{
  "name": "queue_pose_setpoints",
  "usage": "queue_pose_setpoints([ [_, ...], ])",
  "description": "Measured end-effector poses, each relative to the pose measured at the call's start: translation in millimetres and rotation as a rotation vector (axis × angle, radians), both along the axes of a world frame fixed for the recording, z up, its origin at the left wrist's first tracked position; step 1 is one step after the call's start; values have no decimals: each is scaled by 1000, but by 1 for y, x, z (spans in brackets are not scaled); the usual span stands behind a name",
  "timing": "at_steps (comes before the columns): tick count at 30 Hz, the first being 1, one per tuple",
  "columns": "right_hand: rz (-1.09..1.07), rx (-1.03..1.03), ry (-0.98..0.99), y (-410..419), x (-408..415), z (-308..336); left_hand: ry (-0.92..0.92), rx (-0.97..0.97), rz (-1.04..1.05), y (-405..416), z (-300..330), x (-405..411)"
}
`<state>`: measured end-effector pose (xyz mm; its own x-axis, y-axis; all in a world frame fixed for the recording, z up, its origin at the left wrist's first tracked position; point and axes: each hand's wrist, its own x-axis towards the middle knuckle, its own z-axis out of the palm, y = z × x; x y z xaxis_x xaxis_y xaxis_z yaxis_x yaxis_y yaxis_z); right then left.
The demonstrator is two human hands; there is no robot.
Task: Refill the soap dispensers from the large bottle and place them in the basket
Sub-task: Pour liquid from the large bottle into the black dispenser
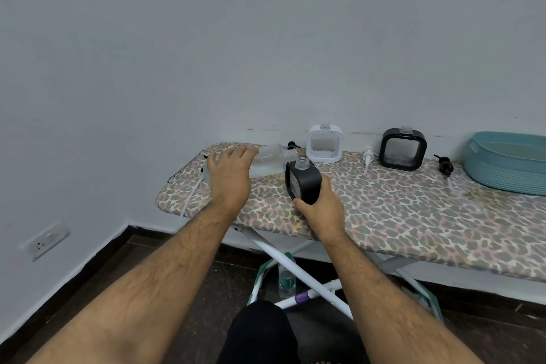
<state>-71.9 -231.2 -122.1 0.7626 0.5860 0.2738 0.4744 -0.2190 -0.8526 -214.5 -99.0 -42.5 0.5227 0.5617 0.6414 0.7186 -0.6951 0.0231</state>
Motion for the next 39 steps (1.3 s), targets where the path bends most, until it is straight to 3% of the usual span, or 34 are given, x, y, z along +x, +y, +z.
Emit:
queue_pose_setpoints([
  [5, 5, -2, 20, 0, -2, 1, -43, -49, -9, 0, -7, 1],
  [9, 1, -9, 8, 0, -3, 2, -184, -122, -59, 3, -13, 2],
  [13, -7, -20, -14, -1, -3, 4, -472, -358, -153, 3, -7, 4],
  [18, -23, -22, -31, -2, -2, 5, -670, -636, -151, 13, -6, 5],
  [25, -18, -22, -34, -3, -3, 6, -885, -786, -93, 38, -11, -4],
  [39, -36, -29, -30, -1, -3, 5, -896, -851, -164, 66, -32, -12],
])
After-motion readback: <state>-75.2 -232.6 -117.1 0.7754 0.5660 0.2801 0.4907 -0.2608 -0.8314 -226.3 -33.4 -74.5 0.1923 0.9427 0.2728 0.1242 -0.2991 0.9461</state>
